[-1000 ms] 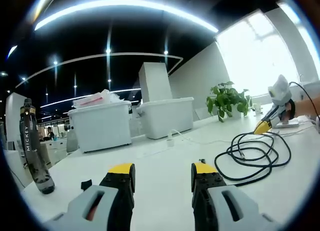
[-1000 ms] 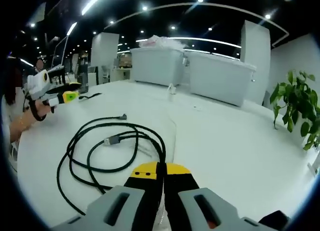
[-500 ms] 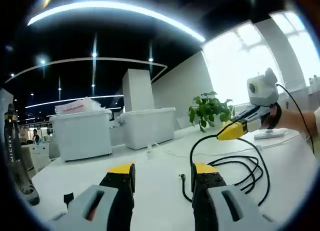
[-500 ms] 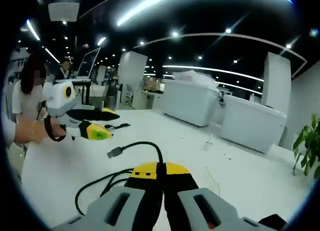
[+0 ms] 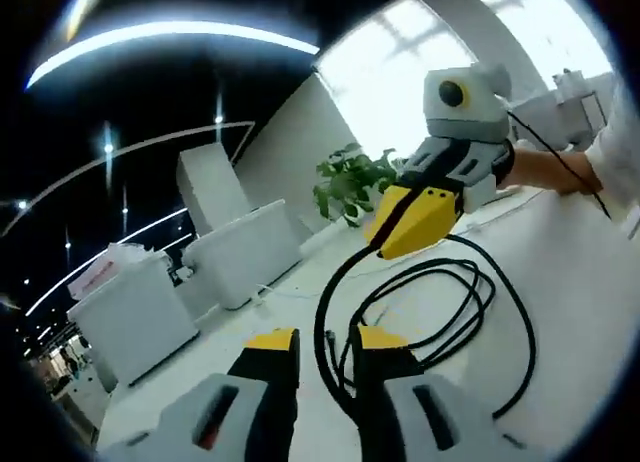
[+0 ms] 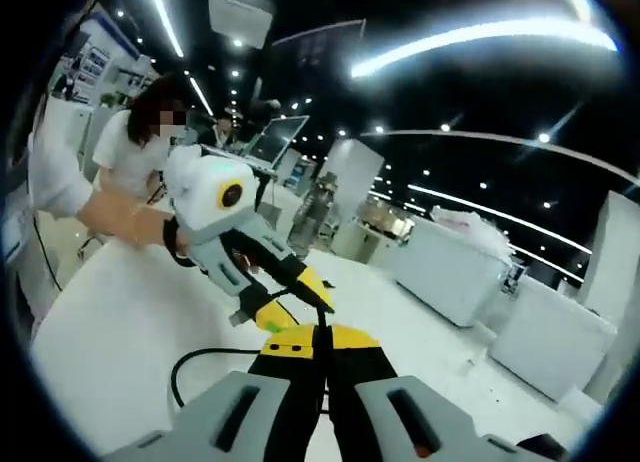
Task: Coil the Type-C to USB data cable on the desktop and secure it with Velcro straps.
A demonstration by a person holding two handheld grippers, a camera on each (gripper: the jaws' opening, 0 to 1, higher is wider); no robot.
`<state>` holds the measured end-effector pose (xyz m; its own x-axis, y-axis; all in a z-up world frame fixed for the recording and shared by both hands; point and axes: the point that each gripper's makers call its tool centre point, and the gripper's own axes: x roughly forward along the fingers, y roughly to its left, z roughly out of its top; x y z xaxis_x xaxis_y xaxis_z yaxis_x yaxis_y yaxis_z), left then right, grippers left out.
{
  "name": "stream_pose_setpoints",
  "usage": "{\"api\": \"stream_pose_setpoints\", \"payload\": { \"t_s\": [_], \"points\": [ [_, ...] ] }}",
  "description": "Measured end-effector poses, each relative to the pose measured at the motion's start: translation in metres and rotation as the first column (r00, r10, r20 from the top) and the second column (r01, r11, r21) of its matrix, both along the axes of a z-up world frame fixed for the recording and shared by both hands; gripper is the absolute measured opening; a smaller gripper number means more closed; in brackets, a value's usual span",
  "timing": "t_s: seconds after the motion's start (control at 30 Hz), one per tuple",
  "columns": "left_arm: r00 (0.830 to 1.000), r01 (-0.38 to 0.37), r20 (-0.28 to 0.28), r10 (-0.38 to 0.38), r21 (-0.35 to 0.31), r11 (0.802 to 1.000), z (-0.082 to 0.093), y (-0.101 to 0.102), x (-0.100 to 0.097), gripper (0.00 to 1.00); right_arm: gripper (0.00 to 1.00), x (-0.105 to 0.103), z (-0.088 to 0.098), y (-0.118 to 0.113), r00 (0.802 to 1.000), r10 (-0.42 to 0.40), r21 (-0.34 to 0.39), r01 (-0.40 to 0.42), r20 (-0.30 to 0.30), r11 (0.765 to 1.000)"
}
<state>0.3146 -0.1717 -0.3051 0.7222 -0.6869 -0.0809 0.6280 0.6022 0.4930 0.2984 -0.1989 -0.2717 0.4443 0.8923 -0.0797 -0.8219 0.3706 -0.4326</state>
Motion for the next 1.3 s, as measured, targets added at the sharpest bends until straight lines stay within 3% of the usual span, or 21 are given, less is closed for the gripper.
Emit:
{"api": "stream_pose_setpoints", "payload": {
  "t_s": [0.07,0.1,0.13,0.2,0.3,0.37,0.43,0.5,0.57,0.63,0.7,0.77,0.8,0.83,0.87,0.97,1.03,1.07,1.13,1.17,1.3],
  "points": [
    [1.0,-0.015,0.02,0.015,-0.009,1.0,0.003,0.001,0.0,0.06,0.03,0.007,-0.001,-0.004,0.999,-0.035,0.014,0.035,-0.006,0.999],
    [0.999,-0.017,0.029,0.018,-0.022,1.0,0.007,0.002,0.001,0.03,0.04,0.01,0.002,-0.006,0.998,-0.054,0.059,0.056,-0.027,0.997],
    [0.999,-0.032,0.018,0.033,-0.098,0.995,0.015,0.007,0.004,0.03,0.05,0.012,0.002,-0.006,0.995,-0.06,0.099,0.067,-0.074,0.993],
    [0.998,-0.051,-0.046,0.043,-0.175,0.983,0.016,0.014,0.007,0.03,0.09,0.016,0.006,-0.007,0.987,-0.071,0.18,0.097,-0.144,0.979],
    [0.993,-0.106,-0.085,0.087,-0.258,0.96,0.02,0.032,0.015,0.03,0.14,0.018,0.004,-0.009,0.971,-0.062,0.196,0.109,-0.23,0.975],
    [0.99,-0.129,-0.1,0.103,-0.306,0.943,0.026,0.041,0.019,0.03,0.15,0.021,0.002,-0.012,0.968,-0.076,0.178,0.121,-0.239,0.977],
    [0.99,-0.127,-0.098,0.101,-0.315,0.94,0.029,0.042,0.017,0.03,0.13,0.022,-0.004,-0.013,0.964,-0.089,0.152,0.13,-0.251,0.98],
    [0.991,-0.122,-0.086,0.1,-0.307,0.944,0.03,0.038,0.015,0.03,0.03,0.015,-0.012,-0.007,0.949,-0.053,0.135,0.099,-0.311,0.986],
    [0.992,-0.118,-0.085,0.097,-0.302,0.946,0.029,0.035,0.014,0.03,0.03,0.018,-0.014,-0.007,0.967,-0.073,0.096,0.099,-0.243,0.991],
    [0.992,-0.085,-0.113,0.053,-0.303,0.949,0.027,0.03,0.009,0.05,0.03,0.02,-0.01,-0.011,0.968,-0.081,0.108,0.109,-0.238,0.988],
    [0.992,-0.059,-0.123,0.018,-0.346,0.936,0.03,0.025,0.005,0.08,0.03,0.022,-0.005,-0.013,0.962,-0.073,0.153,0.116,-0.263,0.981],
    [0.996,-0.043,-0.082,0.019,-0.302,0.952,0.032,0.022,0.003,0.05,0.03,0.024,-0.005,-0.016,0.959,-0.071,0.156,0.117,-0.274,0.981],
    [0.997,-0.068,-0.056,0.054,-0.283,0.957,0.032,0.025,0.005,0.04,0.03,0.024,-0.008,-0.015,0.958,-0.075,0.153,0.121,-0.277,0.981],
    [0.997,-0.082,-0.011,0.081,-0.214,0.973,0.031,0.027,0.007,0.04,0.04,0.021,-0.01,-0.013,0.961,-0.061,0.154,0.105,-0.269,0.982],
    [0.995,-0.095,-0.011,0.095,-0.204,0.974,0.03,0.029,0.009,0.04,0.04,0.019,-0.007,-0.011,0.962,-0.041,0.181,0.092,-0.268,0.979],
    [0.994,-0.109,-0.03,0.105,-0.246,0.963,0.033,0.035,0.012,0.04,0.17,0.009,0.028,-0.013,0.936,0.093,0.414,0.061,-0.34,0.908],
    [0.993,-0.119,-0.025,0.117,-0.254,0.96,0.036,0.037,0.011,0.04,0.18,0.021,0.045,-0.029,0.934,0.074,0.498,0.117,-0.348,0.859],
    [0.993,-0.119,-0.013,0.12,-0.255,0.96,0.039,0.037,0.01,0.04,0.17,0.036,0.048,-0.044,0.941,0.001,0.501,0.18,-0.338,0.847],
    [0.993,-0.105,0.025,0.115,-0.254,0.961,0.047,0.034,0.005,0.04,0.17,0.051,0.035,-0.057,0.948,-0.134,0.406,0.248,-0.287,0.88],
    [0.992,-0.1,0.044,0.115,-0.253,0.962,0.05,0.033,0.003,0.04,0.17,0.06,0.017,-0.059,0.946,-0.21,0.302,0.28,-0.245,0.911],
    [0.99,-0.079,0.092,0.103,-0.239,0.968,0.058,0.028,-0.005,0.04,0.2,0.07,-0.031,-0.044,0.938,-0.243,0.089,0.271,-0.247,0.958]
  ]
}}
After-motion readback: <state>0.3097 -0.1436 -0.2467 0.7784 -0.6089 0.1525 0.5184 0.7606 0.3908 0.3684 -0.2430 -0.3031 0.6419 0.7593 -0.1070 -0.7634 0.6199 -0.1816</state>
